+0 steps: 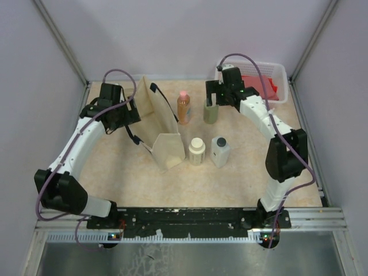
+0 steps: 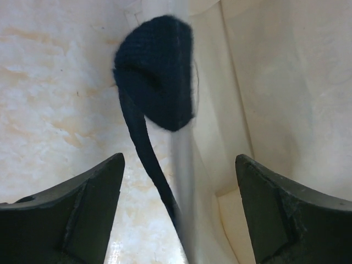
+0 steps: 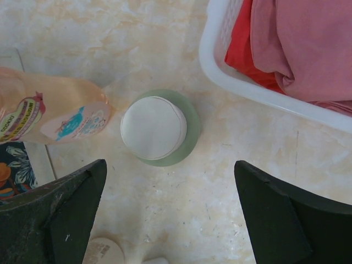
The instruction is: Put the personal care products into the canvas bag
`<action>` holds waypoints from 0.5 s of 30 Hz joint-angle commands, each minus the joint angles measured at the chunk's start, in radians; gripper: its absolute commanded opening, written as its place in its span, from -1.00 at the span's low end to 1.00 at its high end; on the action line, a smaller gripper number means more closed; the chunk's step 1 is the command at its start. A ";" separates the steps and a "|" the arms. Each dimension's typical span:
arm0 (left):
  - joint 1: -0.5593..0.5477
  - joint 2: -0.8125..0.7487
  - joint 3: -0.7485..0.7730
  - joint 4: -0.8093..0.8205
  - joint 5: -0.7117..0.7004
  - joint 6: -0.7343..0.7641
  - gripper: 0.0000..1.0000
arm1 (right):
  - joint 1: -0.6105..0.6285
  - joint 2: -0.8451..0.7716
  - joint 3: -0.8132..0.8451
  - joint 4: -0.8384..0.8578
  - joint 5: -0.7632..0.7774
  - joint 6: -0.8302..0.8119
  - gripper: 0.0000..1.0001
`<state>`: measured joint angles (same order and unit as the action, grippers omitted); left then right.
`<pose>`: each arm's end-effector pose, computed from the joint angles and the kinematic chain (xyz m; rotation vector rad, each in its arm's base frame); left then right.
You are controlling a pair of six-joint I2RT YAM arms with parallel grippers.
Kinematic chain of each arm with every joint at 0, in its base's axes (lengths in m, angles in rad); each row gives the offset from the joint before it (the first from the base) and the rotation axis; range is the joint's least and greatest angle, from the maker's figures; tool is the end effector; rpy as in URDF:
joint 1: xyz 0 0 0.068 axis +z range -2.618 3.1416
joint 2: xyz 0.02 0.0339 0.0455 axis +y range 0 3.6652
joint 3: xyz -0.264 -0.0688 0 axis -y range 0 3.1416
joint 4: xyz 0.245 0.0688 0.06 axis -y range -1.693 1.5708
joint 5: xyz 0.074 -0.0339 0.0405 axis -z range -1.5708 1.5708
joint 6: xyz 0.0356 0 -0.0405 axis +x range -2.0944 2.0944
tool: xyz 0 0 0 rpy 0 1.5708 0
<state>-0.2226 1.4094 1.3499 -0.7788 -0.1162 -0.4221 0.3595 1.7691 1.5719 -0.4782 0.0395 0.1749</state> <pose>0.2924 -0.0619 0.3381 -0.2932 2.3898 -0.1597 0.3838 0.1428 0.3147 -0.1867 2.2492 0.2432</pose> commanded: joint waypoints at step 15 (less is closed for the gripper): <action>0.002 0.065 -0.067 0.111 0.254 0.041 -0.73 | 0.041 0.169 0.192 -0.054 0.080 -0.081 0.98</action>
<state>-0.2214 1.4792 1.2968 -0.6796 0.0315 -0.3977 0.3889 1.9133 1.6886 -0.5072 0.0776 0.1219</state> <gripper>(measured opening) 0.162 0.992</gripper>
